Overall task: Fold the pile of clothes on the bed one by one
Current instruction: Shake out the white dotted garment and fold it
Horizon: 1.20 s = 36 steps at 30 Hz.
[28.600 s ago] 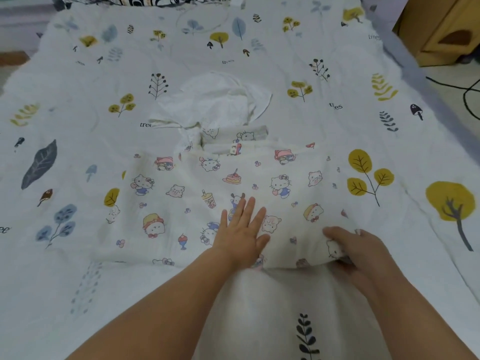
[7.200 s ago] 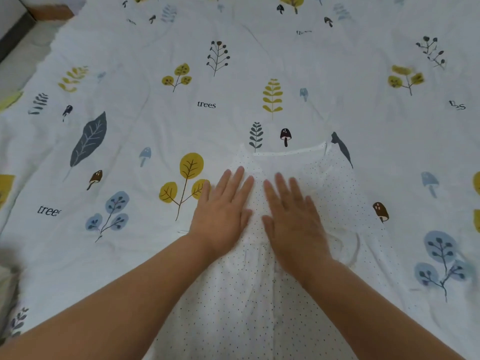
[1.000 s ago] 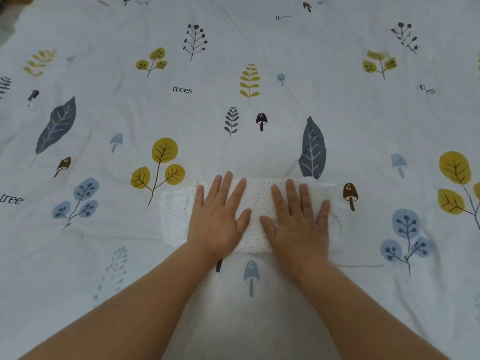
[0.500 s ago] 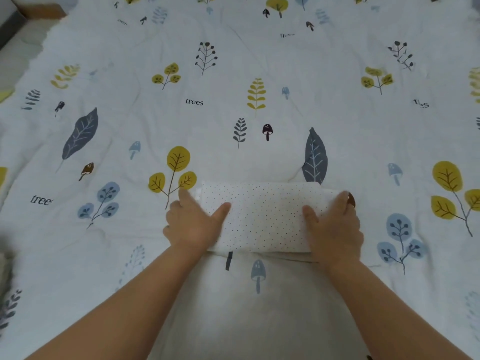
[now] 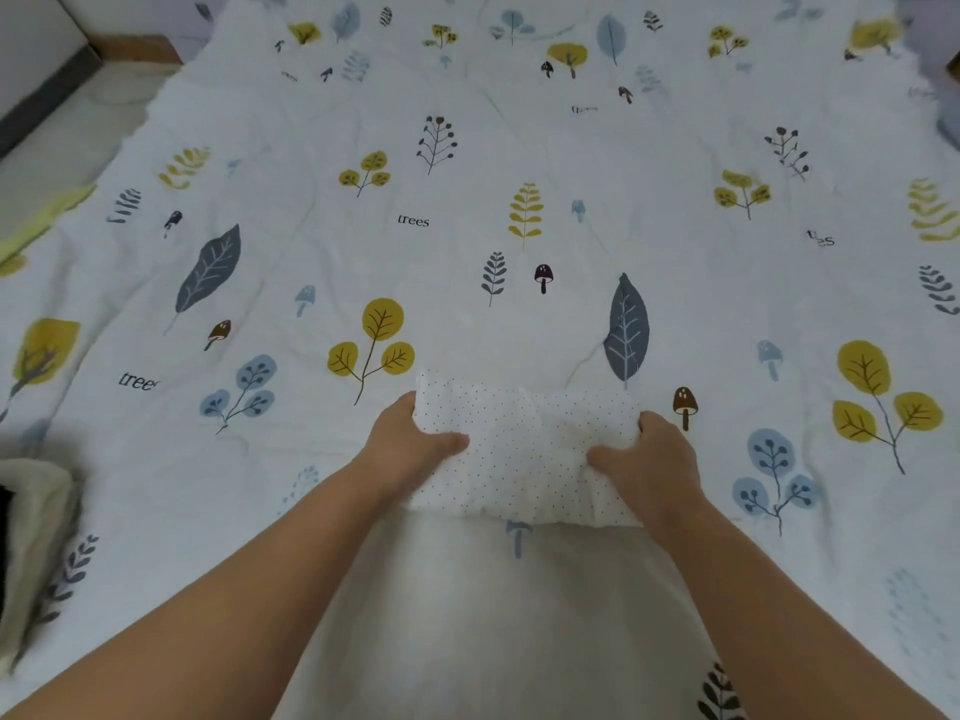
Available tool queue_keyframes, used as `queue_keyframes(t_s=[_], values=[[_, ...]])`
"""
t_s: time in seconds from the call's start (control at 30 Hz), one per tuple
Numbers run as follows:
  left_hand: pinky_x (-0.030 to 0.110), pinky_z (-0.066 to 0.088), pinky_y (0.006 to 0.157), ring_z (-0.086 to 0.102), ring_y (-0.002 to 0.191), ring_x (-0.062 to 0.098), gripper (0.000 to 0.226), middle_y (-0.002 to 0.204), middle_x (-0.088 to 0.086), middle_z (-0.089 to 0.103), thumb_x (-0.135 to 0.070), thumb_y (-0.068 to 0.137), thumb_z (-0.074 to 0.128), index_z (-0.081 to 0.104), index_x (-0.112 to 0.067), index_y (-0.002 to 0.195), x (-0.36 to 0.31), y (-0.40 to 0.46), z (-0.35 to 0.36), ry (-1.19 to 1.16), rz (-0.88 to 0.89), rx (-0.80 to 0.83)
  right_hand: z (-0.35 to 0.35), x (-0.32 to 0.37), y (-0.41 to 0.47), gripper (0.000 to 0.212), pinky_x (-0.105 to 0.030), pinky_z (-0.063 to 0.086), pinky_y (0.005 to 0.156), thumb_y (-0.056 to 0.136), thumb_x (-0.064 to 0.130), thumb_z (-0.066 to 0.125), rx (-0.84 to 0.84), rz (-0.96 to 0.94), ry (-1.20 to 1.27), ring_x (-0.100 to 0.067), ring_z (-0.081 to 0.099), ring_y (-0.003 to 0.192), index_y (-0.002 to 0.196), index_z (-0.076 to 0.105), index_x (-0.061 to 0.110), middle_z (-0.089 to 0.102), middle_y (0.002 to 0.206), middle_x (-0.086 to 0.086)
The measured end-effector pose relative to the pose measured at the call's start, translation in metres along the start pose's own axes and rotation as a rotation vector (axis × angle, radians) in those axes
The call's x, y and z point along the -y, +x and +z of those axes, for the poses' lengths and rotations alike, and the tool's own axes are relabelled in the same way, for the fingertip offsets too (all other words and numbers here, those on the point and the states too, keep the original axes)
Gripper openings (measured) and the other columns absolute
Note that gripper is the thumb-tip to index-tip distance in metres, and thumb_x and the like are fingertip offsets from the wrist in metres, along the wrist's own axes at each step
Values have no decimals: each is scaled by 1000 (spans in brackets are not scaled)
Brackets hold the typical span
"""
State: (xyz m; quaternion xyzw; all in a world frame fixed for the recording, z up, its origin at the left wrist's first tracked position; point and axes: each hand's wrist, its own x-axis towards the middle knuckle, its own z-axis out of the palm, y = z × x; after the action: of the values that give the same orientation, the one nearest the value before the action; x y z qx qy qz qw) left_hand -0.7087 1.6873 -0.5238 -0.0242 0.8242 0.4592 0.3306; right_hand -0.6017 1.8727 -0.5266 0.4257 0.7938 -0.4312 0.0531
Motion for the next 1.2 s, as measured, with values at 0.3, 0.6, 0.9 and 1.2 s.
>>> queue_keyframes(t_s=[0.3, 0.6, 0.9, 1.2], values=[[27, 45, 72, 55, 91, 14, 43, 101, -7, 58, -10, 79, 69, 48, -27, 112, -48, -89, -47, -25, 68, -46, -52, 49, -86, 20, -26, 47, 61, 79, 13, 65, 27, -71, 92, -12, 51, 68, 90, 50, 8, 54, 78, 3], [25, 48, 65, 59, 91, 11, 45, 104, -8, 61, -12, 78, 72, 50, -29, 114, -109, -194, -119, -126, 119, -111, -116, 128, -184, 18, -31, 52, 67, 80, 10, 64, 86, -215, 283, -11, 58, 76, 79, 52, 23, 61, 84, 5], [24, 49, 73, 60, 91, 7, 43, 104, -5, 65, -14, 73, 76, 55, -26, 108, -113, -284, -207, -198, 132, -205, -114, 197, -253, 15, -27, 48, 66, 80, 14, 65, 236, -346, 261, -11, 57, 76, 89, 54, 19, 60, 89, 3], [36, 53, 81, 65, 100, 20, 59, 106, -1, 69, -23, 55, 76, 59, -24, 111, -68, -338, -321, -283, 86, -256, -33, 268, -313, 25, -38, 52, 84, 79, 15, 65, 390, -424, 230, -20, 60, 92, 103, 58, 13, 63, 99, -2]])
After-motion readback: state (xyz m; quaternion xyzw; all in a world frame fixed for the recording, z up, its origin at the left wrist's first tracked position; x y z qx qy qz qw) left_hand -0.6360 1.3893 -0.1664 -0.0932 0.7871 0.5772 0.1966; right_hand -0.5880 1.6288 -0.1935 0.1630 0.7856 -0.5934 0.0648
